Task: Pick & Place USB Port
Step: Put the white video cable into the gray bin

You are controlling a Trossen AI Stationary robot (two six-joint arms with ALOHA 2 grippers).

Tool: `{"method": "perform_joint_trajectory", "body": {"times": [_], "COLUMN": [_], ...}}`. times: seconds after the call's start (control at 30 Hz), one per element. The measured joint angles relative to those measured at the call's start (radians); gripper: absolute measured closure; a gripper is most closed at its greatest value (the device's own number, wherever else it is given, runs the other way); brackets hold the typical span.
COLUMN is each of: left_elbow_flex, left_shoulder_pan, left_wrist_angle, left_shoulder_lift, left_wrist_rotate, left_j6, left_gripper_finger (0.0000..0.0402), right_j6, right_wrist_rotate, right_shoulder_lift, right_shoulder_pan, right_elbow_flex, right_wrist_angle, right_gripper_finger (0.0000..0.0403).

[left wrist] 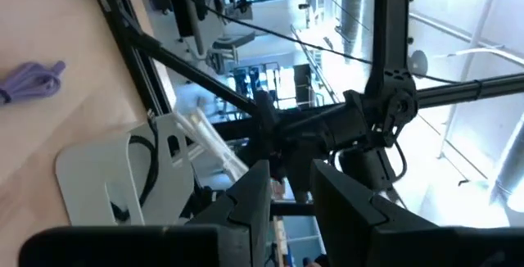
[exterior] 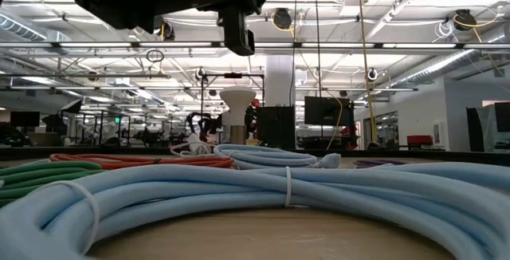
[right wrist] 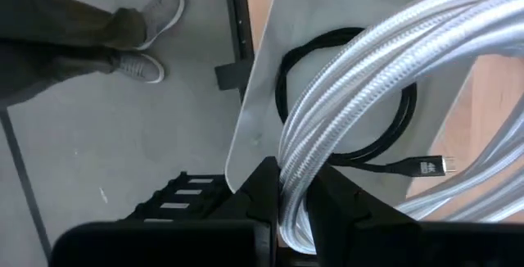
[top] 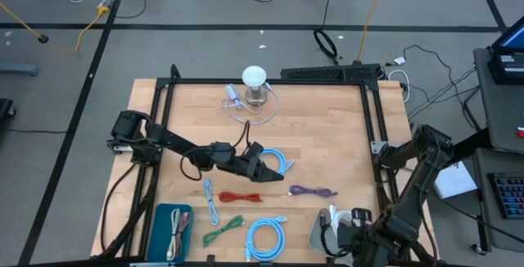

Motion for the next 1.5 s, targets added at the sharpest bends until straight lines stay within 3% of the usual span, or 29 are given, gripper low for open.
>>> {"method": "perform_joint_trajectory", "body": {"times": [0.3,0.7,1.0,1.33,1.5], "left_elbow_flex": [0.011,0.011,0.011,0.01,0.01], "left_shoulder_pan": [-0.031,-0.044,-0.043,-0.051,-0.051], "left_wrist_angle": [0.001,0.003,0.003,0.003,0.008], "left_shoulder_lift": [-0.003,-0.003,-0.003,-0.003,-0.003], "left_wrist_rotate": [-0.096,-0.105,-0.104,-0.104,-0.104], "left_j6": [0.008,0.0,0.013,0.008,0.005], "left_gripper_finger": [0.0309,0.0309,0.0309,0.0309,0.0309], "right_j6": [0.004,-0.03,-0.022,0.014,0.032], "right_wrist_rotate": [-0.023,-0.151,-0.202,-0.153,-0.178], "right_shoulder_lift": [0.045,0.061,0.06,0.06,0.06], "right_shoulder_pan": [-0.038,-0.04,-0.04,-0.043,-0.045], "right_elbow_flex": [0.001,-0.012,-0.121,-0.21,-0.27], "right_wrist_angle": [-0.036,0.015,0.233,0.261,0.315], "right_gripper_finger": [0.0372,0.0372,0.0372,0.0372,0.0372]}}
